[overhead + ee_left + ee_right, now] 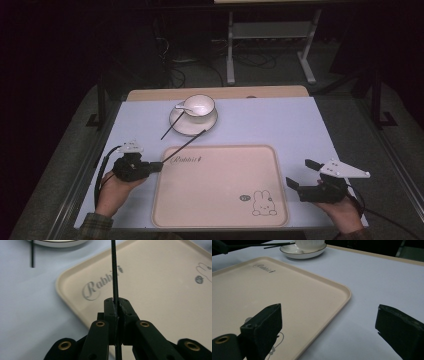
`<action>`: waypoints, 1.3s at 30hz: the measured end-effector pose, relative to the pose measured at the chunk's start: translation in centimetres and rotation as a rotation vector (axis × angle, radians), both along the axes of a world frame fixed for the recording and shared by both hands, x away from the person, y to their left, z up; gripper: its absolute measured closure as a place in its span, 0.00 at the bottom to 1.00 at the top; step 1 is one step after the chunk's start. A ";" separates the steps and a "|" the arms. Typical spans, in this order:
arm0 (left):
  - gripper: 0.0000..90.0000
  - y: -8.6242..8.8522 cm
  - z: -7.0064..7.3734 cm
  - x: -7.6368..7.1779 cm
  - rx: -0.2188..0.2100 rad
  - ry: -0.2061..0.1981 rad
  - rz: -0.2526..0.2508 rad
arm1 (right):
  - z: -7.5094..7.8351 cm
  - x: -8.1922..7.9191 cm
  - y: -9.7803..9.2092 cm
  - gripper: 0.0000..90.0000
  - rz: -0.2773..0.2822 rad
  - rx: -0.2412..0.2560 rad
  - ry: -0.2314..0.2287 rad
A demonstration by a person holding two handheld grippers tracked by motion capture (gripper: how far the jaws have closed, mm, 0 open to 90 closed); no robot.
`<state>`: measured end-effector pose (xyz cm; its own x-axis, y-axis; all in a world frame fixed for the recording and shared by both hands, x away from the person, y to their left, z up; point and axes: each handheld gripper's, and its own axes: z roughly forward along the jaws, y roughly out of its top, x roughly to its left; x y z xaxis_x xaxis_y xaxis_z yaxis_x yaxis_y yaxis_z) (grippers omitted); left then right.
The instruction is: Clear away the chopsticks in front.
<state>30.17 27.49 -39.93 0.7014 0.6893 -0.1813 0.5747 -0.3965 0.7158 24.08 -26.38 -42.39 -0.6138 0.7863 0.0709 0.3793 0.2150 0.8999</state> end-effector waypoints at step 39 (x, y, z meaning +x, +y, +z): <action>0.59 -4.0 -2.3 1.0 0.126 0.043 -0.084 | 0.1 0.0 0.2 0.07 0.008 -0.003 -0.003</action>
<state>31.21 23.53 -42.21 0.7512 0.6474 -0.1287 0.5649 -0.5297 0.6328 24.03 -26.21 -42.31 -0.6204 0.7815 0.0667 0.3744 0.2203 0.9007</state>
